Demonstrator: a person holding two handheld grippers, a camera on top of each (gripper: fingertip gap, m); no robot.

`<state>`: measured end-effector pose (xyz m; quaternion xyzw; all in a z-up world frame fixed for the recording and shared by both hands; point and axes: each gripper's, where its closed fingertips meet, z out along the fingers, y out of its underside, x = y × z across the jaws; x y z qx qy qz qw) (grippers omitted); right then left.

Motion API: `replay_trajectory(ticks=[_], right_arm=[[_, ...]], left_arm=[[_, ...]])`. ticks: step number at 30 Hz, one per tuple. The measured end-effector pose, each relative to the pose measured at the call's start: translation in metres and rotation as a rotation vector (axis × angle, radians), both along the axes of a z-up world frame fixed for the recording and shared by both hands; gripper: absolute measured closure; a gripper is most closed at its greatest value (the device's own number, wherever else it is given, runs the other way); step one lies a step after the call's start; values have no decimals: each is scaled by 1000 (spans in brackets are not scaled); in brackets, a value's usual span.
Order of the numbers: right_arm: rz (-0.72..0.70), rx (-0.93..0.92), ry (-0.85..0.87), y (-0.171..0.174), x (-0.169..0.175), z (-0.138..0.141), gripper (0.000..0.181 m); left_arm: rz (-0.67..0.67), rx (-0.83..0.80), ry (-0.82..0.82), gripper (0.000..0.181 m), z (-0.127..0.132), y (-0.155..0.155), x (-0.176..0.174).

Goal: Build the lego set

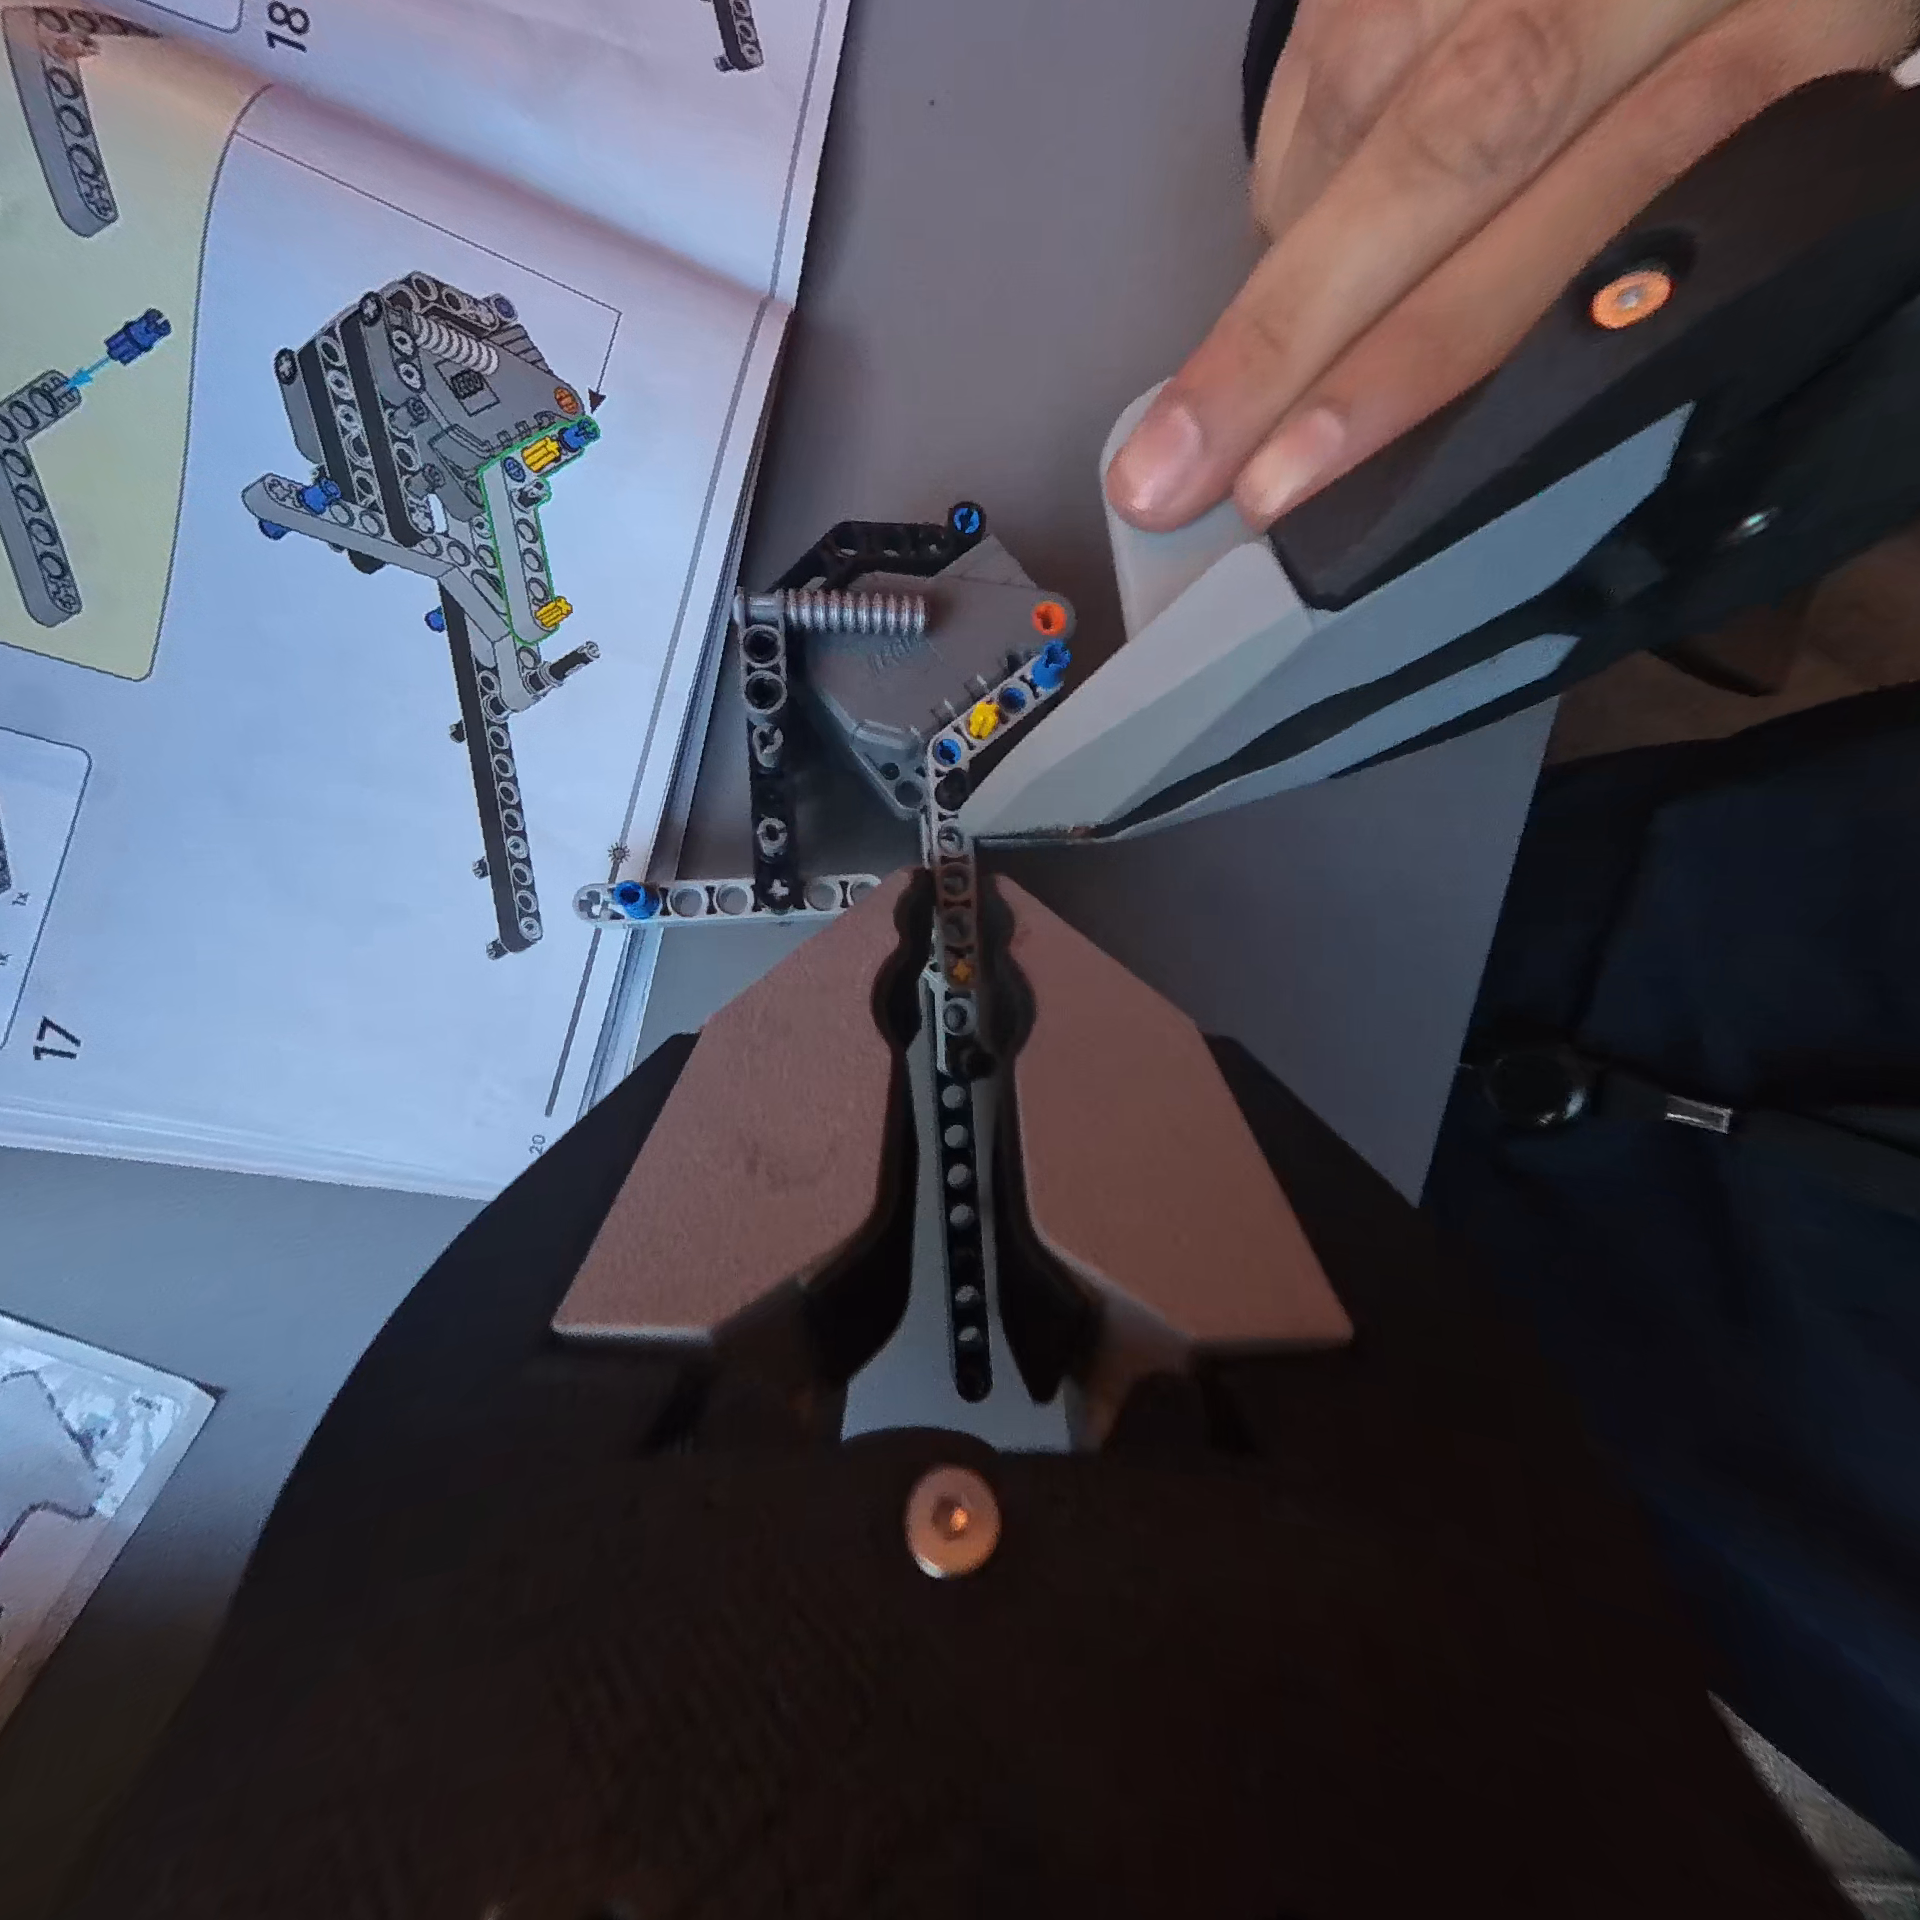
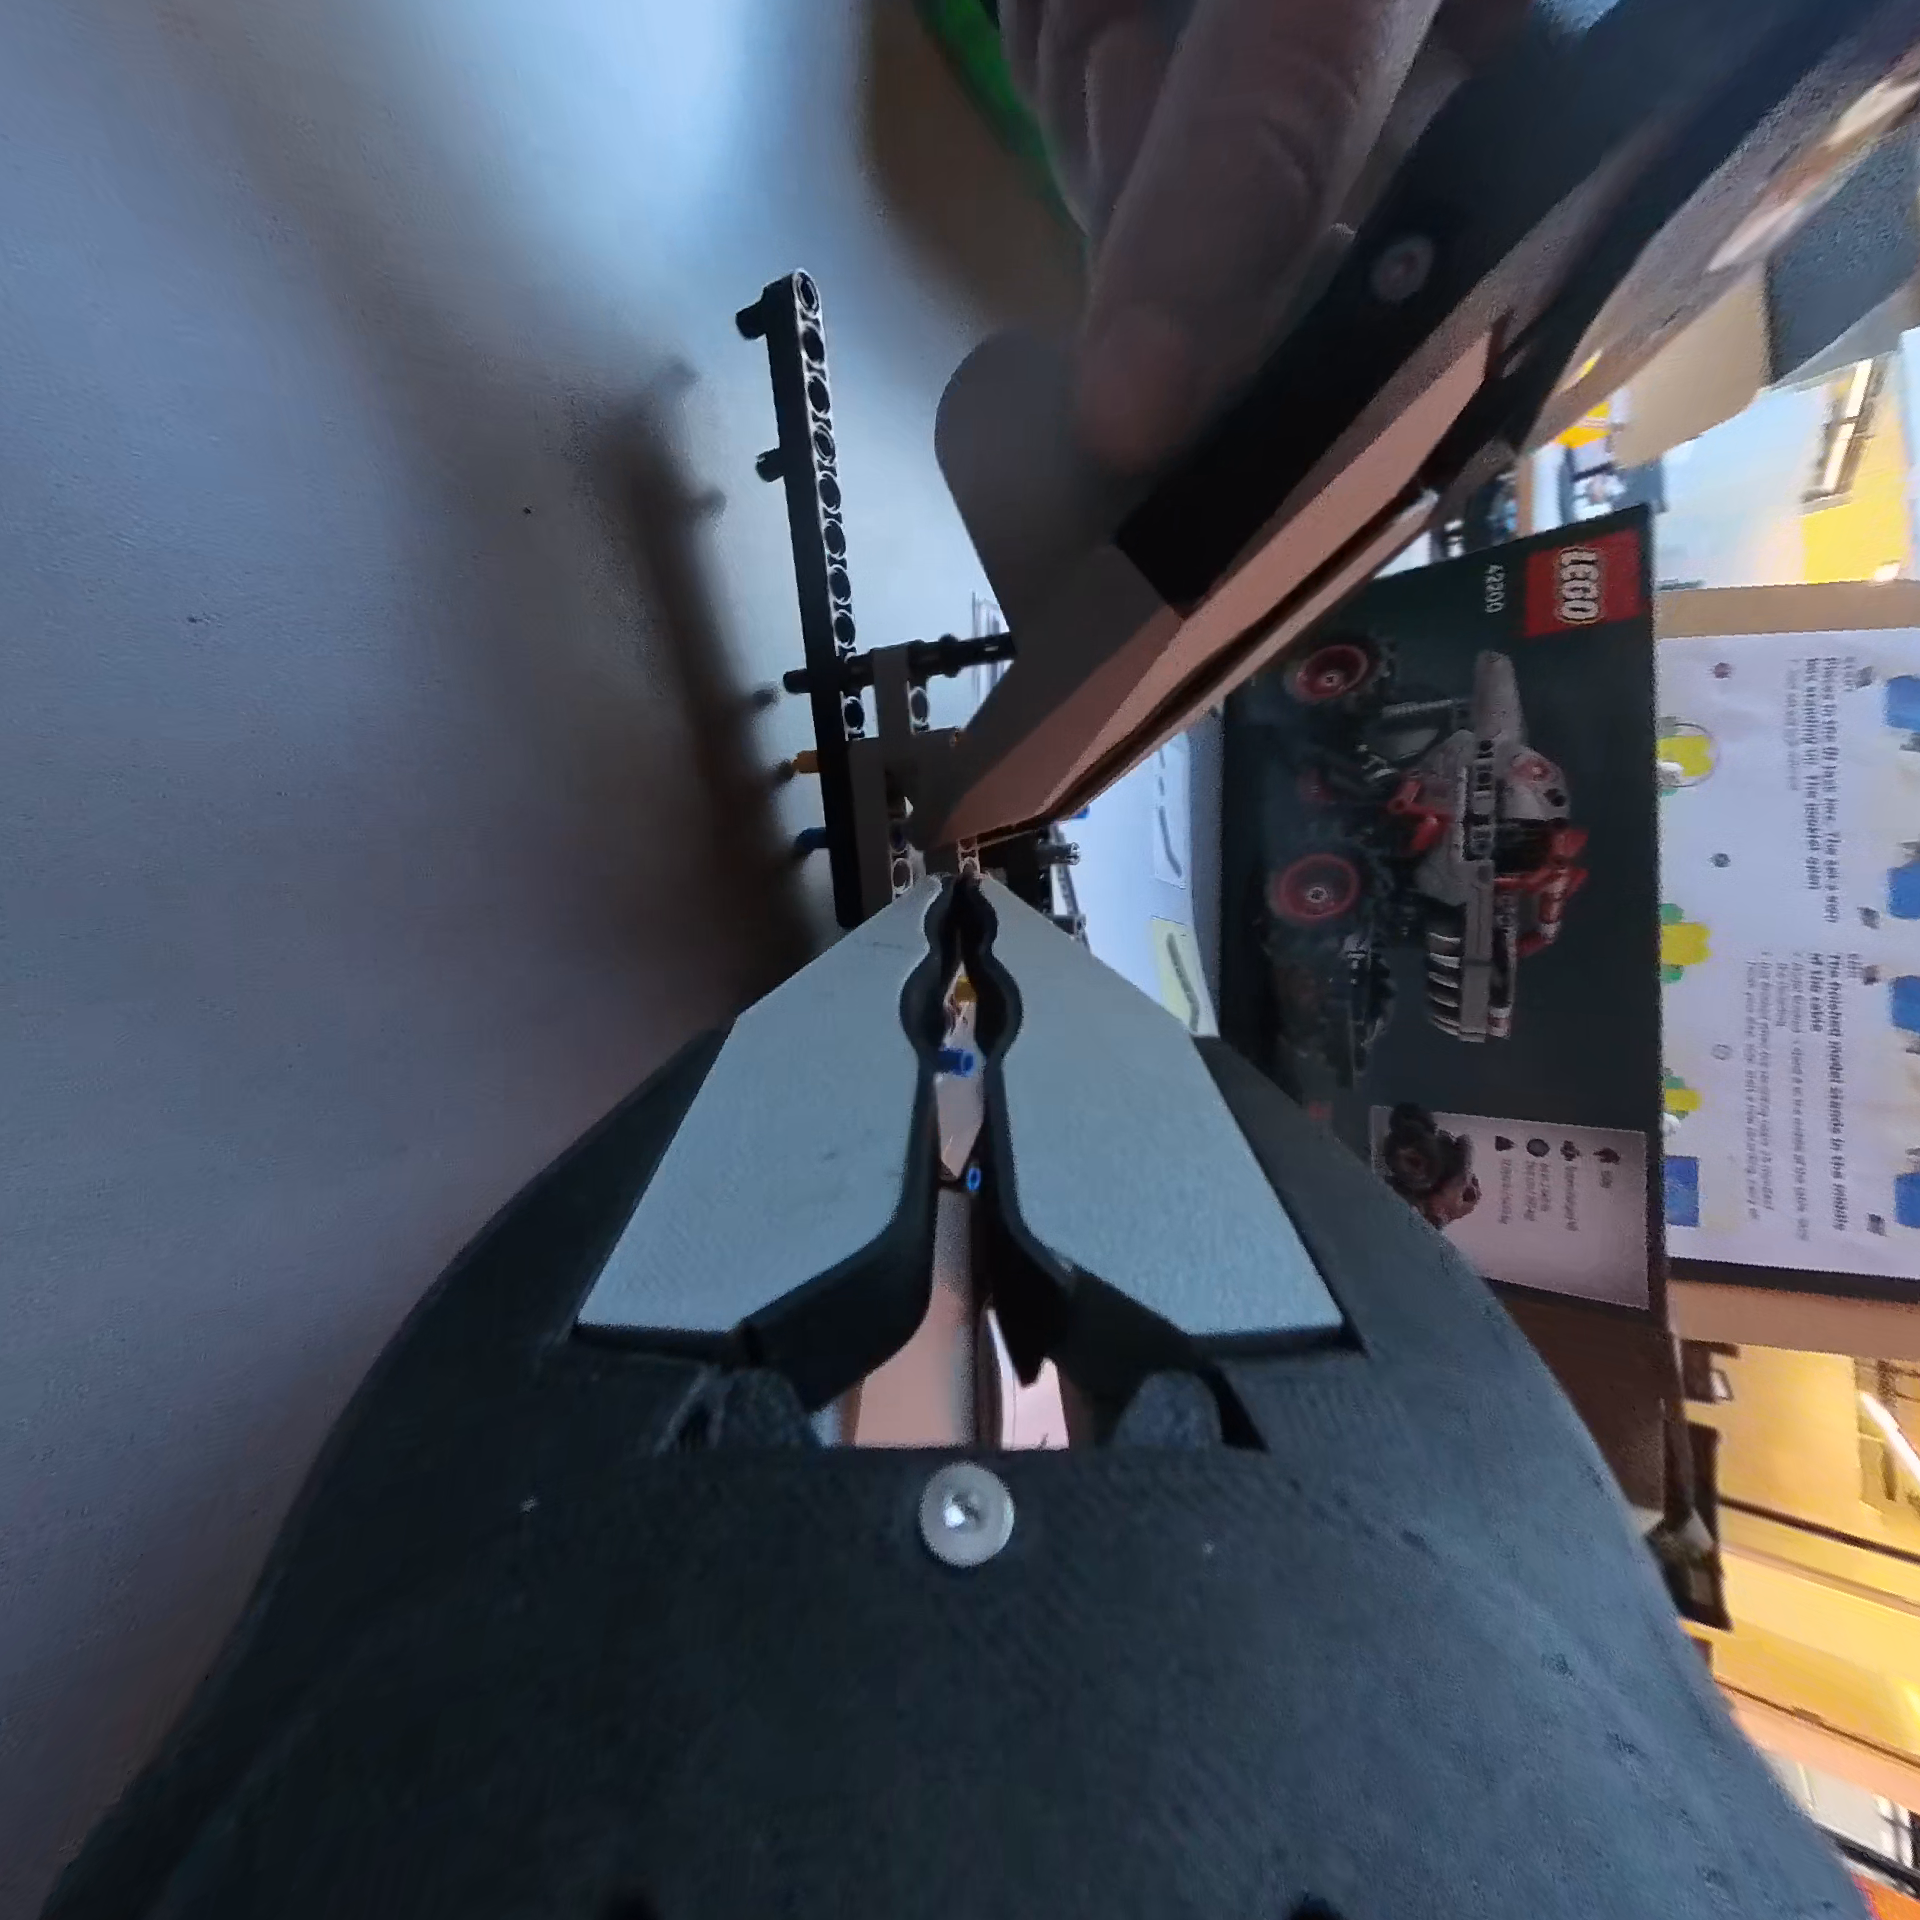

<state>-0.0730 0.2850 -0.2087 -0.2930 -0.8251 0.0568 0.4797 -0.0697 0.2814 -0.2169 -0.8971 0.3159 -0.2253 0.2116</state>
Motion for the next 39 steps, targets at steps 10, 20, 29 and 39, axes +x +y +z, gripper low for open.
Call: replay_trajectory(ticks=[10,20,29,39], right_arm=[[-25,59,-22,2,-2,-7,173],[-56,102,56,0,3,-3,174],[-143,32,90,2,5,-6,174],[-130,24,133,3,4,-6,173]], left_arm=[[-22,13,-29,175,0,0,6],[-16,25,-5,175,-1,1,5],[-23,49,53,175,-1,1,8],[-3,36,1,175,-1,1,8]])
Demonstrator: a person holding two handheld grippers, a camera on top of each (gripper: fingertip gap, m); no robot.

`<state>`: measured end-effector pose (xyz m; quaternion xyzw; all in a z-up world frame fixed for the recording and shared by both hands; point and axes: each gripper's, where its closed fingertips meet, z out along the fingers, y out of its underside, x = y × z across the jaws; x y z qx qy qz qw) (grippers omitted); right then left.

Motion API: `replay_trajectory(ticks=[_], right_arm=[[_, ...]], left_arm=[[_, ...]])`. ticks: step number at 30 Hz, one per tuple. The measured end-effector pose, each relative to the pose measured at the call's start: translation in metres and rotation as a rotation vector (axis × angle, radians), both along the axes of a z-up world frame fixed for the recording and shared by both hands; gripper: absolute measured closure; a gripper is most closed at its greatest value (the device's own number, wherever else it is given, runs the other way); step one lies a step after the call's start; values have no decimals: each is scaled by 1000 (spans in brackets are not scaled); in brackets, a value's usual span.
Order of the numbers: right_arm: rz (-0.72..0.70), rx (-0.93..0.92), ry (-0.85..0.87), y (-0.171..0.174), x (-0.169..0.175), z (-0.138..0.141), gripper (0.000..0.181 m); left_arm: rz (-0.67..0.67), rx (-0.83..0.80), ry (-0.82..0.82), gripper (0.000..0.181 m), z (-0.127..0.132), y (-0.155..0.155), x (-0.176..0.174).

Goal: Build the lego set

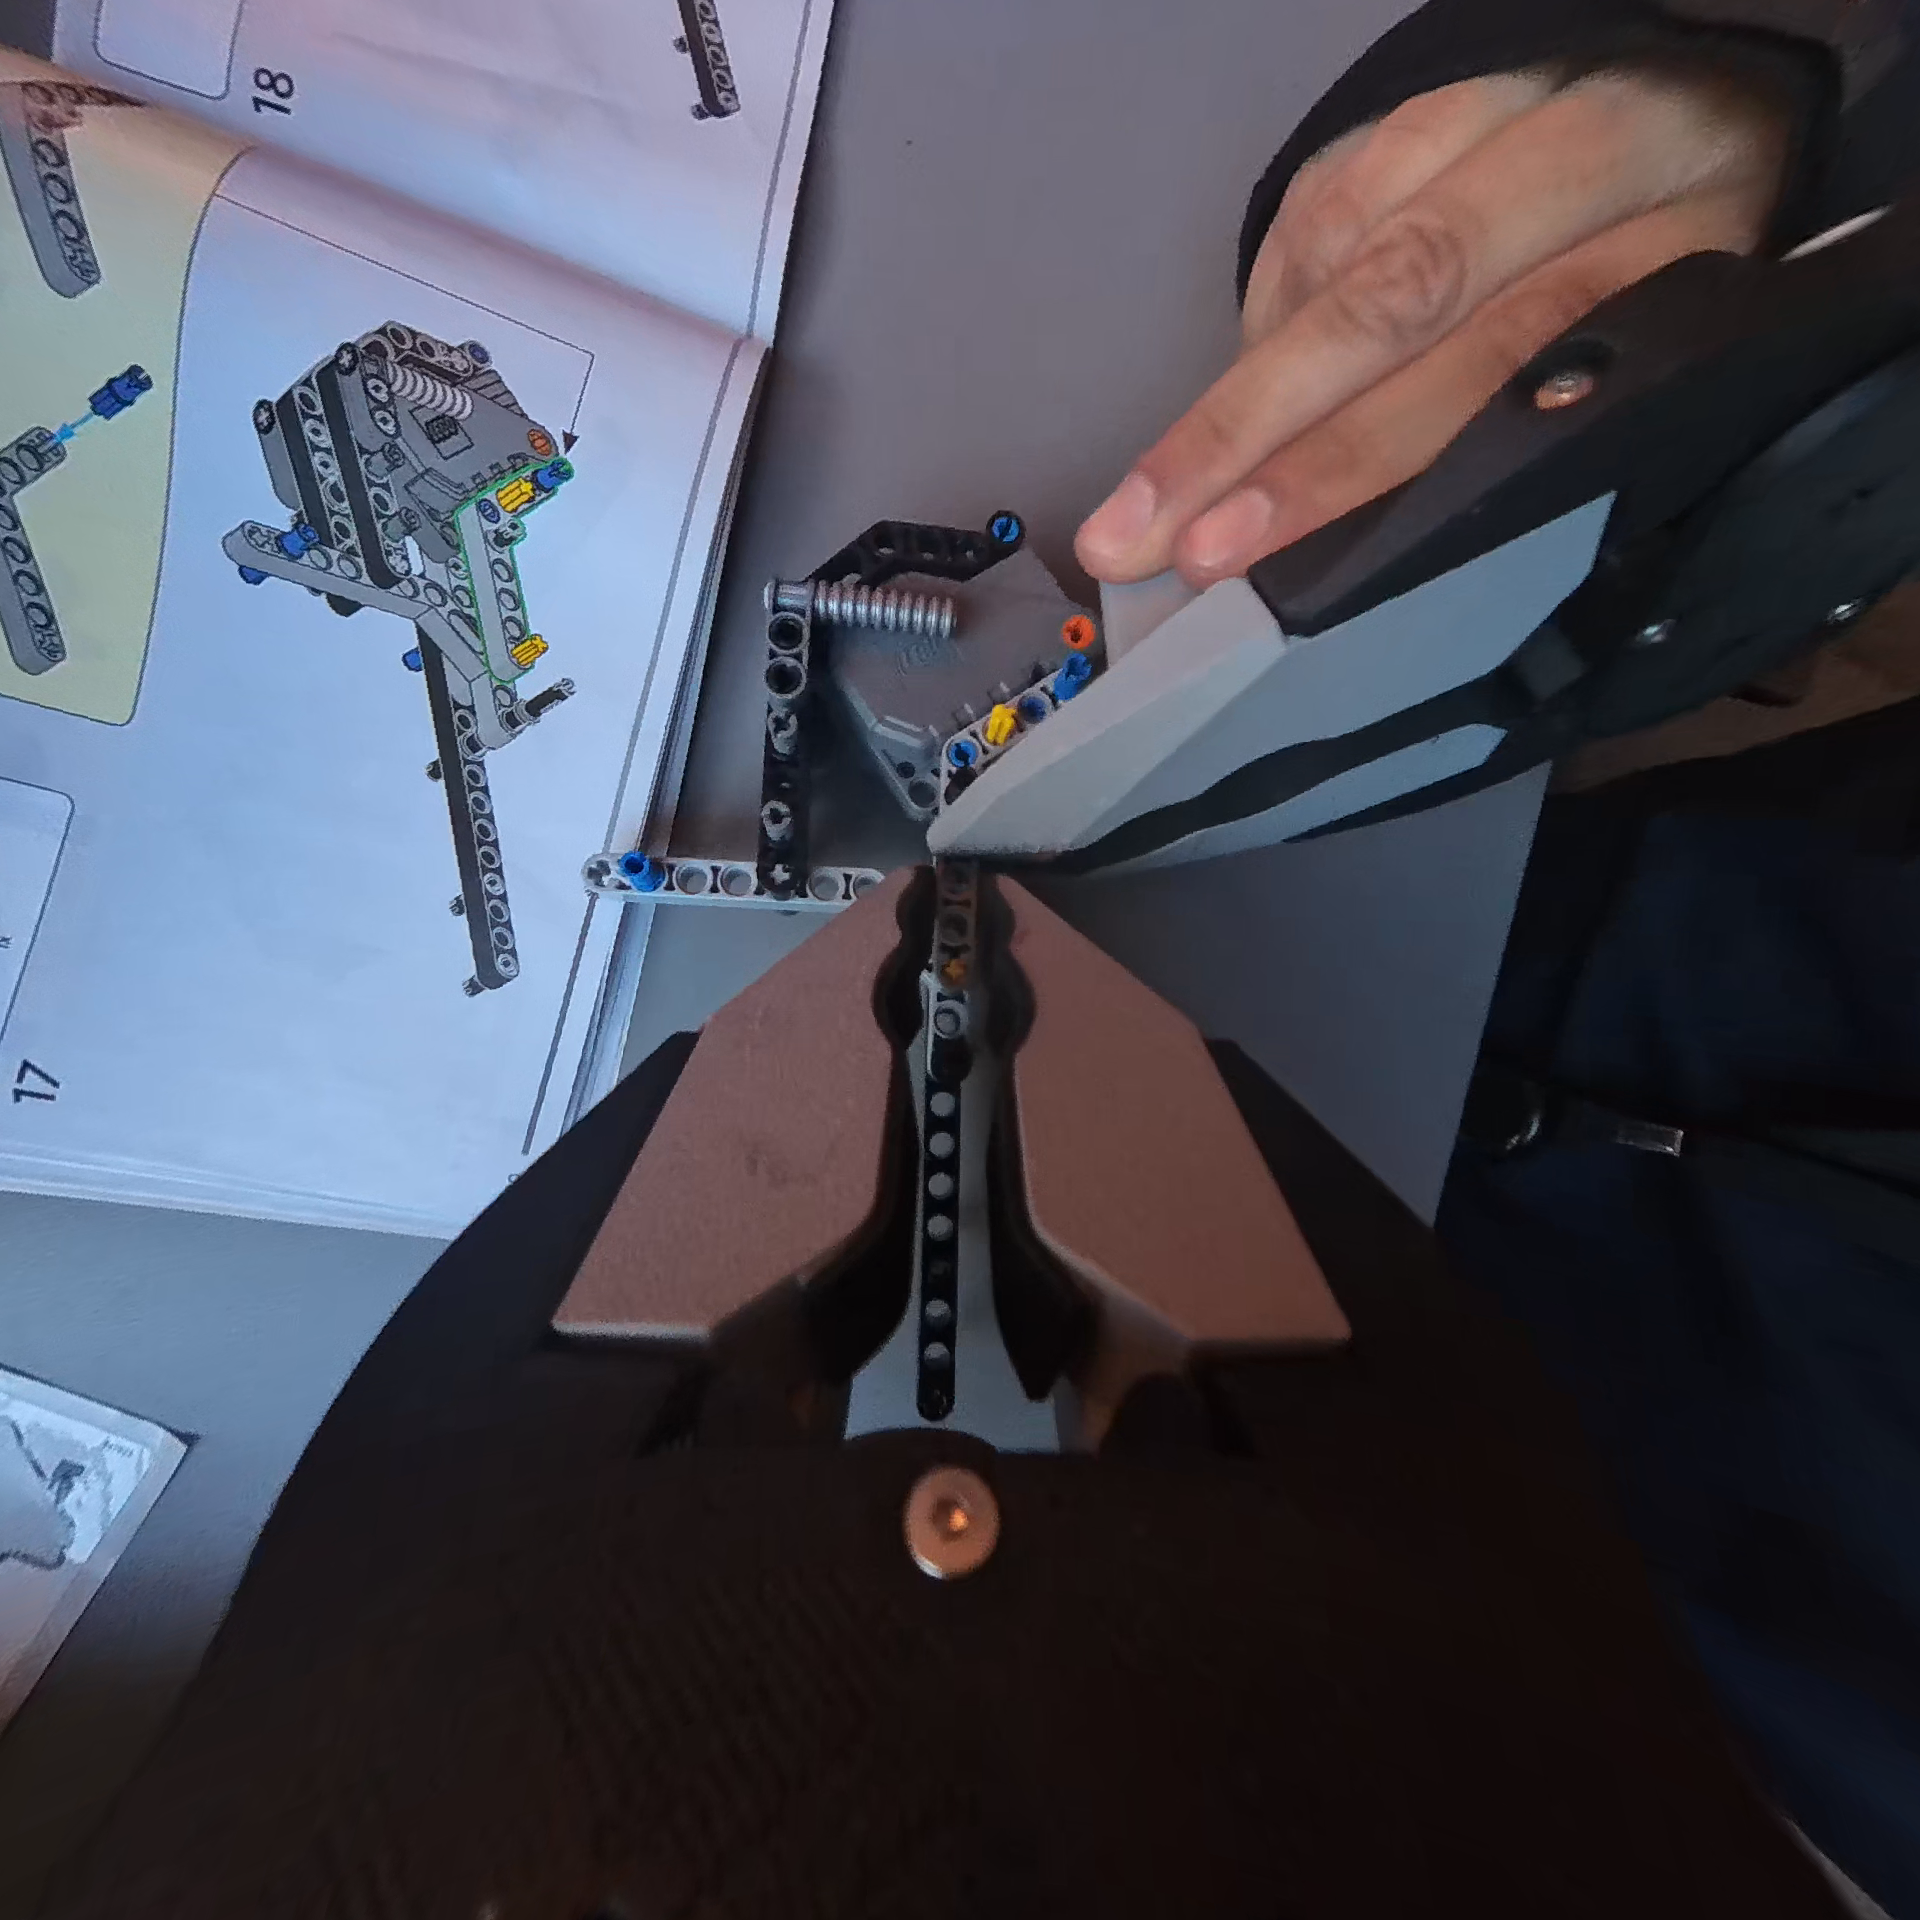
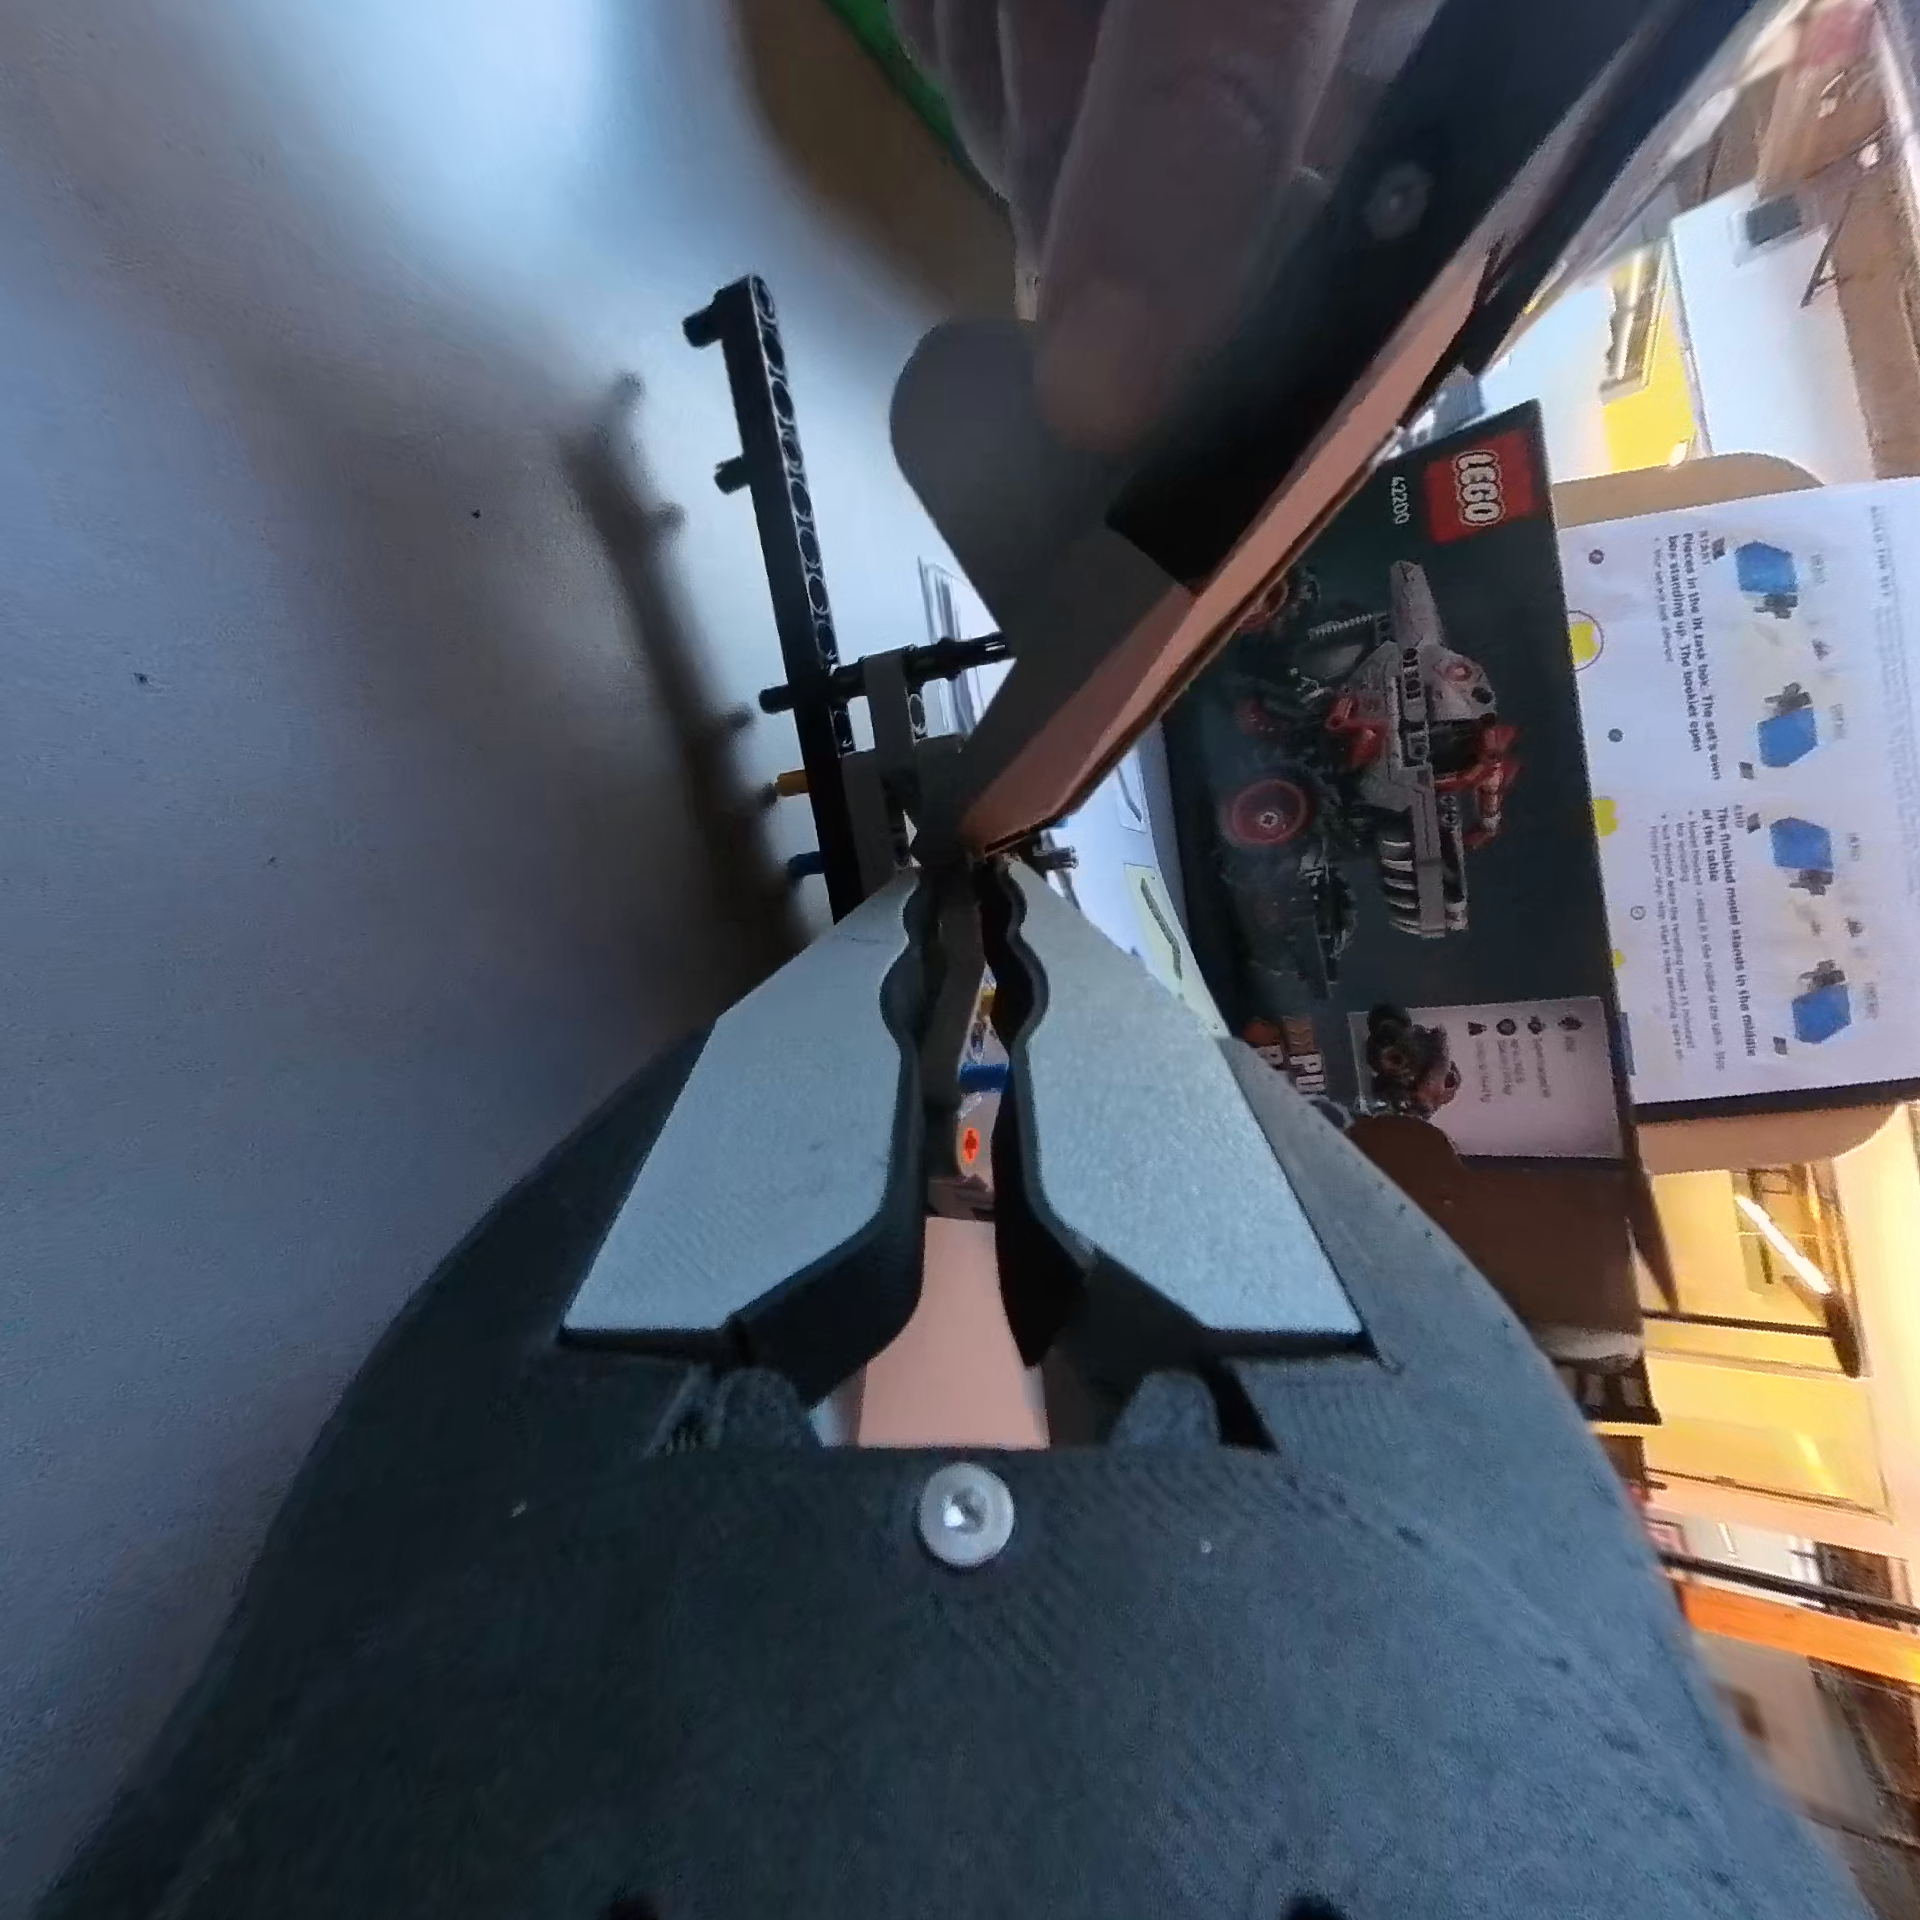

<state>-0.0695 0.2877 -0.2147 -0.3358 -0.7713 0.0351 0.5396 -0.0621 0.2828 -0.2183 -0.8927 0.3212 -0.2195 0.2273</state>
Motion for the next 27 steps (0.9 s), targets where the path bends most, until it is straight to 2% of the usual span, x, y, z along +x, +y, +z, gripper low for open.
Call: replay_trajectory(ticks=[3,5,7,8,10,12,16,19,23,27], right_arm=[[-3,3,18,0,-1,0,173],[-13,-98,44,-1,-1,1,174],[31,-115,50,-6,3,4,173],[61,-121,106,-11,6,15,181],[117,-161,275,-16,17,48,181],[47,-290,324,1,31,57,181],[-46,-460,278,25,46,43,181],[-25,-504,264,20,46,41,181],[-10,-606,155,13,38,19,180],[-19,-688,162,20,35,20,161]], left_arm=[[6,-4,5,175,0,0,-1],[10,-1,9,175,0,0,0],[22,11,13,175,0,0,1],[35,25,16,175,0,2,0],[58,36,-7,174,0,2,0],[75,44,-20,174,0,2,0],[75,41,0,174,0,0,0],[72,42,14,174,0,0,0],[83,10,-28,175,1,1,0],[81,-84,-132,175,6,3,-2]])
